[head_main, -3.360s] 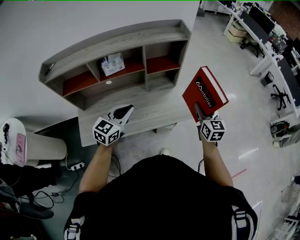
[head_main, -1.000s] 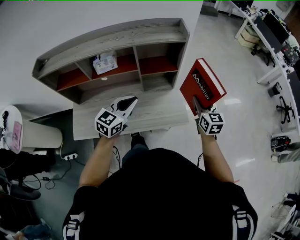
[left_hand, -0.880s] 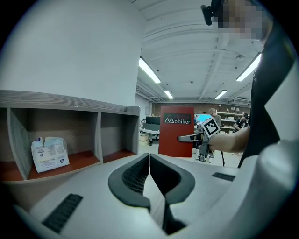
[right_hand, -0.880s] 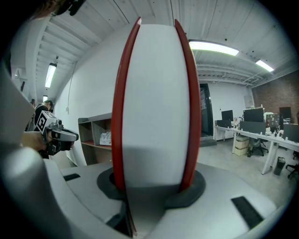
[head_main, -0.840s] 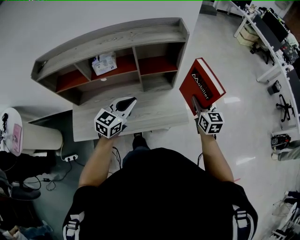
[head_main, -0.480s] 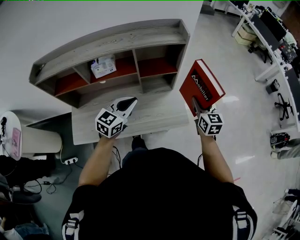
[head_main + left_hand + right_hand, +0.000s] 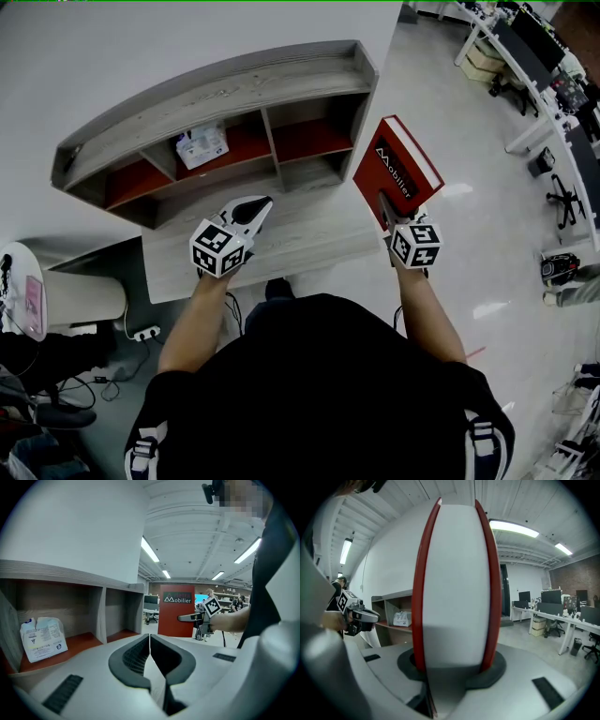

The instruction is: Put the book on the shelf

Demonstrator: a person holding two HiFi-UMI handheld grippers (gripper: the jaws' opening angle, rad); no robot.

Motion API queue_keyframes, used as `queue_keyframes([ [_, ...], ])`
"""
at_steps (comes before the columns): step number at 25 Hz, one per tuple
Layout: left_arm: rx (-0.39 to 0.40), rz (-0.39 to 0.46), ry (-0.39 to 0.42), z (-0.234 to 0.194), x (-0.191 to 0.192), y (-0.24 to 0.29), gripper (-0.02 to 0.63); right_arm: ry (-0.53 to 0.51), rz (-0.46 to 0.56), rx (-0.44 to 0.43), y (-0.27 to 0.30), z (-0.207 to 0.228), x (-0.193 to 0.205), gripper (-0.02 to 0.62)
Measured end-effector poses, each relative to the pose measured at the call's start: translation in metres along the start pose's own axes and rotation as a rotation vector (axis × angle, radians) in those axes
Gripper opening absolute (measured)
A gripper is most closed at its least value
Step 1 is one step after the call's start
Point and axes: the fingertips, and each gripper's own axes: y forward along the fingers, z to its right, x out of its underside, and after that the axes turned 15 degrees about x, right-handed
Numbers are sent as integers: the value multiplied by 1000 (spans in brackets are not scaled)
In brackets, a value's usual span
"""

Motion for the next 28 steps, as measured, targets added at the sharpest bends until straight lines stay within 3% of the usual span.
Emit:
queue_keyframes([
  [28,48,-25,-23,-60,3,4,23,5,-23,36,55,-16,-2,173],
])
